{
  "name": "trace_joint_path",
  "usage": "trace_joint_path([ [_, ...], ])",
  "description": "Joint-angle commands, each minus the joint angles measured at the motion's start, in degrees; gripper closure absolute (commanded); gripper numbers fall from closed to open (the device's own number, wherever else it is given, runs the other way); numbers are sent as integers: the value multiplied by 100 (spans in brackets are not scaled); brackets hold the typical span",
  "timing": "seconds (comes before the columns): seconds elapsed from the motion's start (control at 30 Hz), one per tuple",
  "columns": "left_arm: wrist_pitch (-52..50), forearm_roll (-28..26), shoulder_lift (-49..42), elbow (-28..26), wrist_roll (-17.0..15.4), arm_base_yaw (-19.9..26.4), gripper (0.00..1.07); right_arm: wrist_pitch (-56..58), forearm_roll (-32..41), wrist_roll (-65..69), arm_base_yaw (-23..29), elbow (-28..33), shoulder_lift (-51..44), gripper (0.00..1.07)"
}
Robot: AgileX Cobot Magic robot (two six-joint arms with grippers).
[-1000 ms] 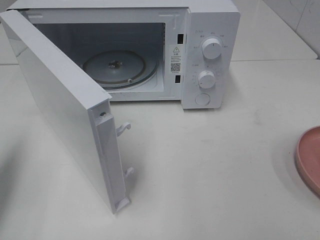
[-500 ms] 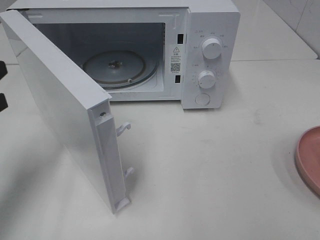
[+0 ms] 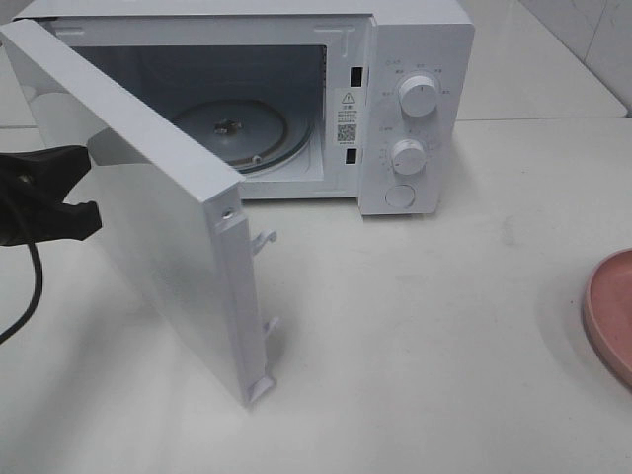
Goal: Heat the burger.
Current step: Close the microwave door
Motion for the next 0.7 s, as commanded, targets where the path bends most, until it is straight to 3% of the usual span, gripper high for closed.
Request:
trace_joint_path([
  [0.03, -115, -808, 344, -384, 447, -647, 107, -6, 6, -40, -34, 11, -160, 32],
  [0.27, -115, -1845, 865, -985, 911, -1392, 107, -6, 6, -40, -34, 11, -160, 32],
  [0.33, -115, -2469, 1129, -1346, 1278, -1656, 107, -6, 6, -40, -34, 11, -160, 32],
  [0.37, -115, -2469, 1129, -1346, 1278, -1656, 107, -6, 6, -40, -34, 11, -160, 32],
  [0.47, -97, -3300, 1513, -1937, 1650, -1977, 107, -6, 6, -40, -34, 11, -160, 32],
  [0.7, -40, -3976, 2045, -2767, 2177, -2252, 107, -6, 6, -40, -34, 11, -160, 32],
])
